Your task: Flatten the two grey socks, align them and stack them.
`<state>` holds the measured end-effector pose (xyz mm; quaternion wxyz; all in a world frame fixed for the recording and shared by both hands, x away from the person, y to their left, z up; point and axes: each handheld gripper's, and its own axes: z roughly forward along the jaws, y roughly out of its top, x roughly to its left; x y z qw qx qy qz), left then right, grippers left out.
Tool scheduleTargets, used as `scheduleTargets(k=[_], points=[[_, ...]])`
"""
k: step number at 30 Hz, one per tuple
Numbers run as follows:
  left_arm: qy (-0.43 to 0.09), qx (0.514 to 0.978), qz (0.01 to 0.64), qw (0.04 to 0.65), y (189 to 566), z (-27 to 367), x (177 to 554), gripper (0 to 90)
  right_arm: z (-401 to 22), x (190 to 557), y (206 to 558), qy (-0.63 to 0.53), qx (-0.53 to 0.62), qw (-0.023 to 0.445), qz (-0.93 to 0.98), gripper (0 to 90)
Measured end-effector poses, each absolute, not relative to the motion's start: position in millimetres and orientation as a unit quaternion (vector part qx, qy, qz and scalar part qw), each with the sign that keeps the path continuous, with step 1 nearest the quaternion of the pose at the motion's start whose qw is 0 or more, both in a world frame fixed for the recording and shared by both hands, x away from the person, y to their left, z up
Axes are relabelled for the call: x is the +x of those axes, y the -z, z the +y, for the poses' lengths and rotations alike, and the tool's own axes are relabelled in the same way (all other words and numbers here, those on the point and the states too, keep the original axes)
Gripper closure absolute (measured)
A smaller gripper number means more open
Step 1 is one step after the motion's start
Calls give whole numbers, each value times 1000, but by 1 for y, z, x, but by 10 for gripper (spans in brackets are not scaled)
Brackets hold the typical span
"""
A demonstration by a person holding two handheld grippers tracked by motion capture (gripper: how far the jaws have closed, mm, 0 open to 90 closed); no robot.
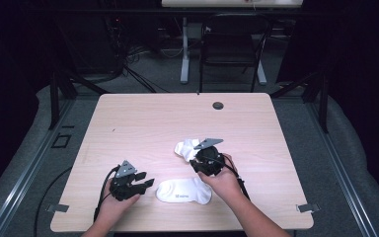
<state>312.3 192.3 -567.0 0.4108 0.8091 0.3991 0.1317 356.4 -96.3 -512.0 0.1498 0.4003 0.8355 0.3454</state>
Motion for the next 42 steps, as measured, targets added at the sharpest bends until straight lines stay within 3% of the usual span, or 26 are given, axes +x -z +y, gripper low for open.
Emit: scheduleTargets(k=[19,36,42], points=[[-131,807,402,413,568,194,313,548,-63,400,520,-328,416,143,836,709],[-129,808,400,412,569,195,315,548,-51,418,547,-312,432,146,834,628],[-129,808,401,412,569,195,314,548,-48,419,553,-284,426,157,845,702]])
